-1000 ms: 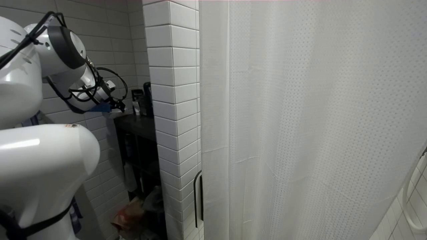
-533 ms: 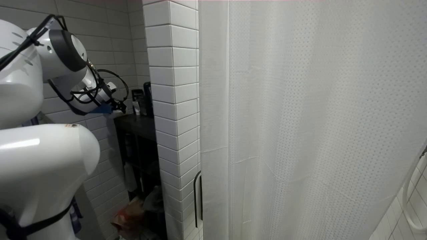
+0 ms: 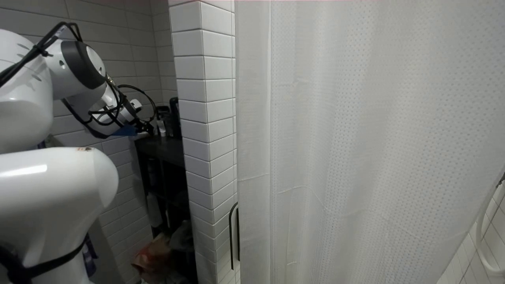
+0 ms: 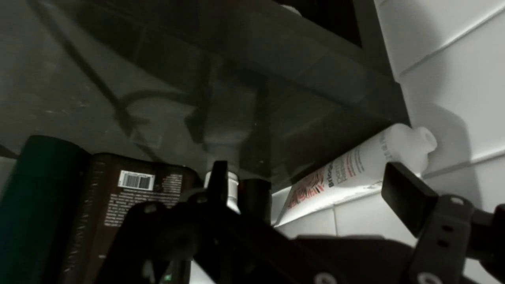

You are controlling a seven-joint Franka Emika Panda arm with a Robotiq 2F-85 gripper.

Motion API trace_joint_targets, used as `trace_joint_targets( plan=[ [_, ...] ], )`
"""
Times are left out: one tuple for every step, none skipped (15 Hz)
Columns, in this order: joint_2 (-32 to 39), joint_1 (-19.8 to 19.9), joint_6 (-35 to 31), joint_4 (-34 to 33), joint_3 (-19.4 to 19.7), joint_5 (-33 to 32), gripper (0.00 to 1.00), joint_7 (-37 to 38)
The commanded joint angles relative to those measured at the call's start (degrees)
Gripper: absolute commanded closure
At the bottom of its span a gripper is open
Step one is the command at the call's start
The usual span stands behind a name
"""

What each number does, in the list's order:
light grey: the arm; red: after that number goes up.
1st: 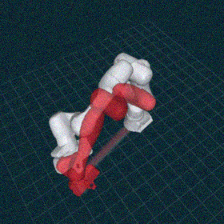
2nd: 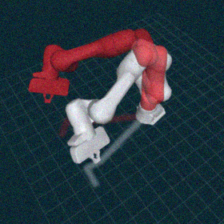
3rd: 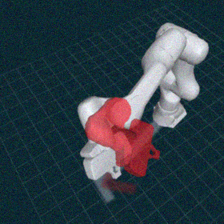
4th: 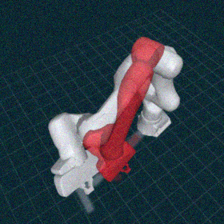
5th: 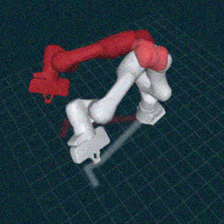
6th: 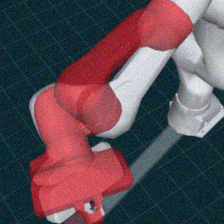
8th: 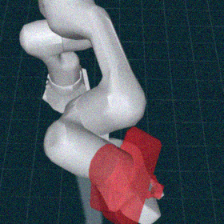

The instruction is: Put the white tube on the top shelf.

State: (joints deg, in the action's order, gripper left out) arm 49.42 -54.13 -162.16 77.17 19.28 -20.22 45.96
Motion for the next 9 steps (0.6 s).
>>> trace_joint_targets(
  plan=[
    [1.5, 0.1, 1.8, -2.4, 1.6, 0.7, 0.00, 2.5],
    [1.6, -0.1, 2.0, -2.3, 2.3, 0.5, 0.00, 3.3],
    [1.6, -0.2, 2.1, -2.3, 2.9, 0.3, 0.00, 4.2],
    [1.4, -0.2, 2.2, -2.1, 3.3, 0.3, 0.00, 4.7],
    [1.3, -0.2, 2.3, -2.0, 3.6, 0.3, 0.00, 5.3],
    [1.2, -0.3, 2.4, -2.1, 3.8, 0.3, 0.00, 5.6],
    [1.1, -0.4, 2.4, -2.1, 4.0, 0.3, 0.00, 6.0],
    [1.1, -0.4, 2.4, -2.1, 4.0, 0.3, 0.00, 6.1],
    [0.9, -0.3, 2.6, -2.0, 3.6, 0.5, 0.00, 6.1]
  ],
)
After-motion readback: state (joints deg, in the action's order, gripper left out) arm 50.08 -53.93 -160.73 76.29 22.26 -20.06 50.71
